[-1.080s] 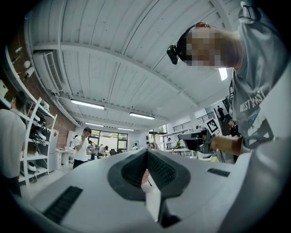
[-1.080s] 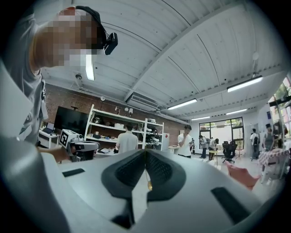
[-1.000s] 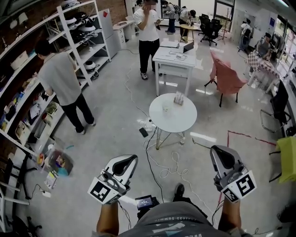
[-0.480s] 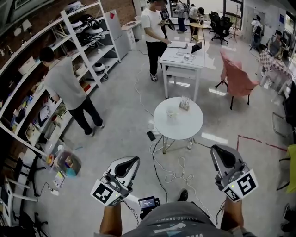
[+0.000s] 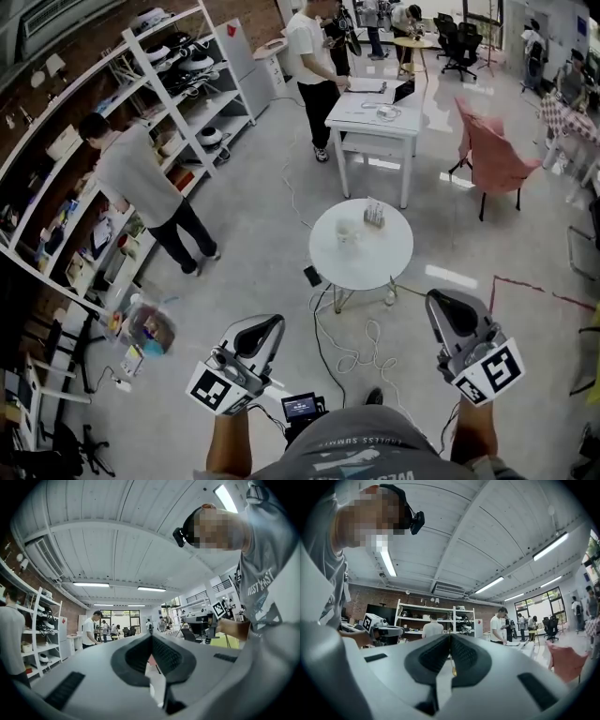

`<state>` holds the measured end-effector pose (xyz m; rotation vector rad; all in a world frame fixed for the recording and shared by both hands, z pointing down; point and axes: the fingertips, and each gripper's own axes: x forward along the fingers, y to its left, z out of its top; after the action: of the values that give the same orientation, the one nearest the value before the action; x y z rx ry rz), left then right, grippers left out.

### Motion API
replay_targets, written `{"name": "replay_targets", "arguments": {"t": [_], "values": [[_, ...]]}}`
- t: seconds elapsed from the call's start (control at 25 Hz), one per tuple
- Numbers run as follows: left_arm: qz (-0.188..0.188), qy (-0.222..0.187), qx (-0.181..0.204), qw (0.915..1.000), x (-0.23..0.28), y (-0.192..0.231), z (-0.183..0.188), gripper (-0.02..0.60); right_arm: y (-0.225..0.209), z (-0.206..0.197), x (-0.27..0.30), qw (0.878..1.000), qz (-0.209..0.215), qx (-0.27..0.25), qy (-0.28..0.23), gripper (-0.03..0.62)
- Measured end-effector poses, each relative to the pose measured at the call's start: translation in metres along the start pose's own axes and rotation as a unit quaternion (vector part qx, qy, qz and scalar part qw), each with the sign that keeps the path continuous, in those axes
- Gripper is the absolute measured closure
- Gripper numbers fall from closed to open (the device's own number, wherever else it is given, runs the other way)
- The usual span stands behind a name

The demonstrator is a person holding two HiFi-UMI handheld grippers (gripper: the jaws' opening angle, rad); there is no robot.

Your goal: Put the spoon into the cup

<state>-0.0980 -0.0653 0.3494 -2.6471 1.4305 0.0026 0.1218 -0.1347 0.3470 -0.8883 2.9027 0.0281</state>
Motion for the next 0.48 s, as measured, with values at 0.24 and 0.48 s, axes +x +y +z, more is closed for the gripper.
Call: {"name": "replay_targets", "arguments": {"t": [0.24,0.48], "values": [[-0.01,0.005,0.021,0.9997,0.023,-0.007,-0.004,0.578,-0.019,-0.013,-0.001,1.0,0.004,0.01,0.0,0.589],[-0.008,0.001,-0.011,0.9999,0.035,0.007,-0.011,0.578,-0.03,-0.018,0.009,1.0,-0.005,0.007,0.008,0.589]]}}
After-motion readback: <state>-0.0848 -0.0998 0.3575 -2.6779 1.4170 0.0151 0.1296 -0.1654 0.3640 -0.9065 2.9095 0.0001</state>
